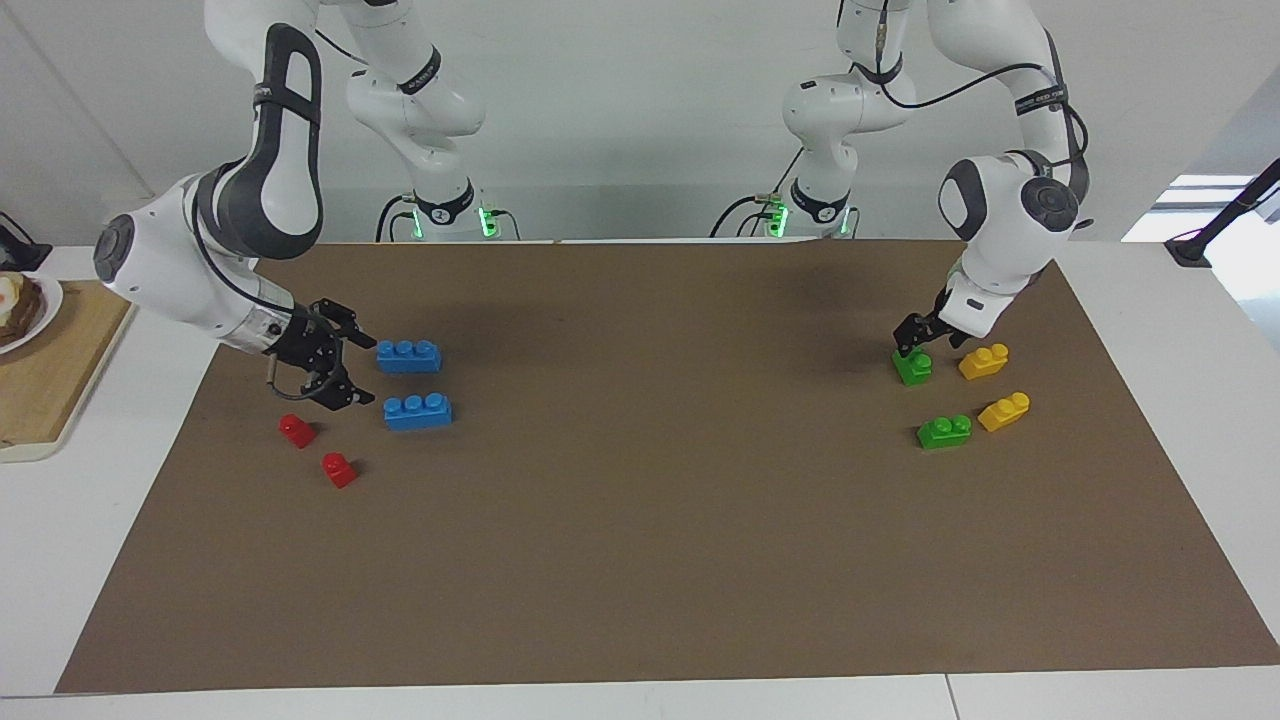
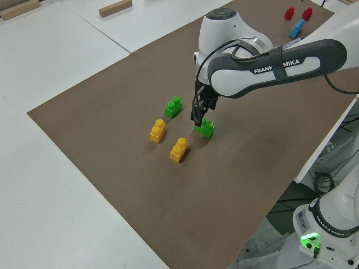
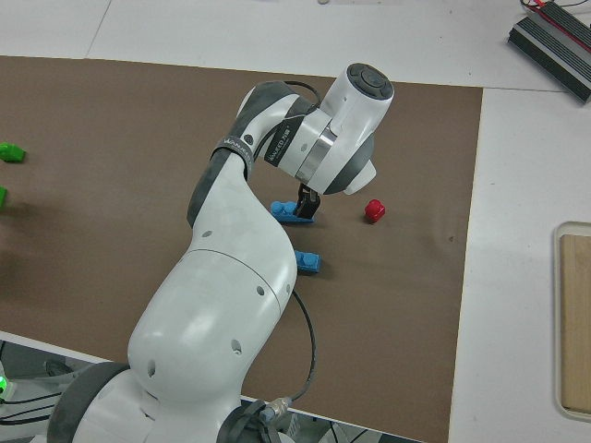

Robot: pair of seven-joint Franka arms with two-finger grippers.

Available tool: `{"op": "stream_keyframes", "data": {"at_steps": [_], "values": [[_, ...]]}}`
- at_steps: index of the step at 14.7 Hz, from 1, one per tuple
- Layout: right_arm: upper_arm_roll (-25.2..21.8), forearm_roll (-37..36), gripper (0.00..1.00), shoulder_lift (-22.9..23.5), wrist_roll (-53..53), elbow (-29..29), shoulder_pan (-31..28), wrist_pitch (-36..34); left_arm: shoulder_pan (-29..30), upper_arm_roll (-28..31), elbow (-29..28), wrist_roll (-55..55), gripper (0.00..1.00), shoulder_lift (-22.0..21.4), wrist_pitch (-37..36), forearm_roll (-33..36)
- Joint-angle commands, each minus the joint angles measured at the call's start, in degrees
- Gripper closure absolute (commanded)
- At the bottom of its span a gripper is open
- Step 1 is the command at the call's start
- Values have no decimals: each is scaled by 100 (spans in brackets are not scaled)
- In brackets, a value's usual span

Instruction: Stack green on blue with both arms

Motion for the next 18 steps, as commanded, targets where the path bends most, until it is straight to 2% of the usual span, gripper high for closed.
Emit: {"op": "stream_keyframes", "data": {"at_steps": [1, 7, 12, 16, 18], "values": [[57, 141, 0, -2, -279, -219, -35, 391, -69, 9, -90, -58, 0, 78, 197, 56], [65, 141, 0, 94, -473, -465, 18, 779, -69, 9, -134, -49, 0, 236, 399, 56], [66, 211, 0, 393, -719, -465, 18, 998, -78, 9, -248, -66, 0, 333, 680, 56], [66, 466, 0, 700, -1131, -465, 27, 1166, -78, 9, -248, -66, 7, 394, 698, 56], [66, 466, 0, 780, -1150, -457, 35, 1253, -78, 9, -248, -66, 7, 421, 724, 56]]}}
